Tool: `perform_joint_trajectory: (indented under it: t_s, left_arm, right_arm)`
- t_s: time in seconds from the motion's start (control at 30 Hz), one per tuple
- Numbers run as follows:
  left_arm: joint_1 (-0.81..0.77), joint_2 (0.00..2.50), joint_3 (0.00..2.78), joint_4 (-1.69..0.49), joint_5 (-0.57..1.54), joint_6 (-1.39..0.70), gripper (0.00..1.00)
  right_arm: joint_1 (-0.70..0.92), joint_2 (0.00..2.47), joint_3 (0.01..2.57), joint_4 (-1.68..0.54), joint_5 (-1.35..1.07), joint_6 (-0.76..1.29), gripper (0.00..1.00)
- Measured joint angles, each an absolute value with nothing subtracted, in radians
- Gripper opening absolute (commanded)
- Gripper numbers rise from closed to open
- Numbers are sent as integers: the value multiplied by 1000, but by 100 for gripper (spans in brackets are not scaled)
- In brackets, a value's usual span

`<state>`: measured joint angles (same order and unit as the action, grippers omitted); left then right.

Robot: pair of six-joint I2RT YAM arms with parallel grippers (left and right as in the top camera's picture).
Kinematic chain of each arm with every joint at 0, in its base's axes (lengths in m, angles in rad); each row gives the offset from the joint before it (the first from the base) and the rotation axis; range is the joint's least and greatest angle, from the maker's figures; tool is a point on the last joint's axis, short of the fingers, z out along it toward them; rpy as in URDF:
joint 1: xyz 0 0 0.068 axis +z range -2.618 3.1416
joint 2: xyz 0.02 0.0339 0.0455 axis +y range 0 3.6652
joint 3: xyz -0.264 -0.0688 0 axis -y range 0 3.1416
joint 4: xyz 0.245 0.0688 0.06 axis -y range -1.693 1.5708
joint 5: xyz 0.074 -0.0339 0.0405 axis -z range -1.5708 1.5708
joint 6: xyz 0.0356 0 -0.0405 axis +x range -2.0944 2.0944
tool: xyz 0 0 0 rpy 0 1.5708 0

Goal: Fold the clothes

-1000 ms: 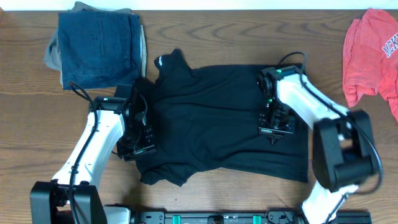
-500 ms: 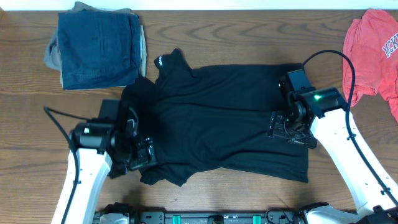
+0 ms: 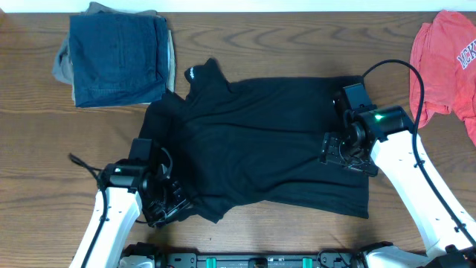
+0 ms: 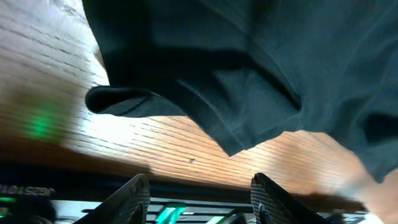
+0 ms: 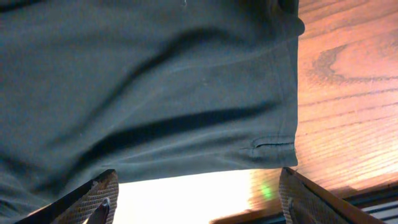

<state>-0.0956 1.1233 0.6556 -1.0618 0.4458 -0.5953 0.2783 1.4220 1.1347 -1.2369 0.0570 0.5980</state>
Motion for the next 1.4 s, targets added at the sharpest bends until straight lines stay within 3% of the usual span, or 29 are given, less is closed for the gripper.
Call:
perform_joint_trajectory:
  t_s: [0.07,0.17,0.27,0.47,0.9,1.03,1.23,1.4]
  left_arm:
    - [-96,1123,655,-1046,451,-643,55]
    - [-96,1123,648,-1021,459,-706,65]
    - [-96,1123,617,-973,463,-768,72]
    - [-96,1124,542,-866,457,-874,74]
    - [-96,1124,517,-812,328,-1013,73]
    - [-96,1124,517,-799,315,-1030,68]
    - [-96,1168,517,-792,311,-1051,48]
    - [-103,1196,517,-790,316,-1051,40]
  right_arm:
    - [278,1422,1135,-1231,57,598,81]
    - [278,1422,1134,-1227,59,599,83]
    - [278,1422,1134,-1211,68,607,99]
    - [269,1422,1133,-1171,82,602,99]
    - [87,1422,1132,-1140,12,504,99]
    - [80,1422,1132,-1140,0,486,99]
    - [80,1422,1132,-1140,-8,472,99]
    - [80,1422,1132,-1140,-8,462,99]
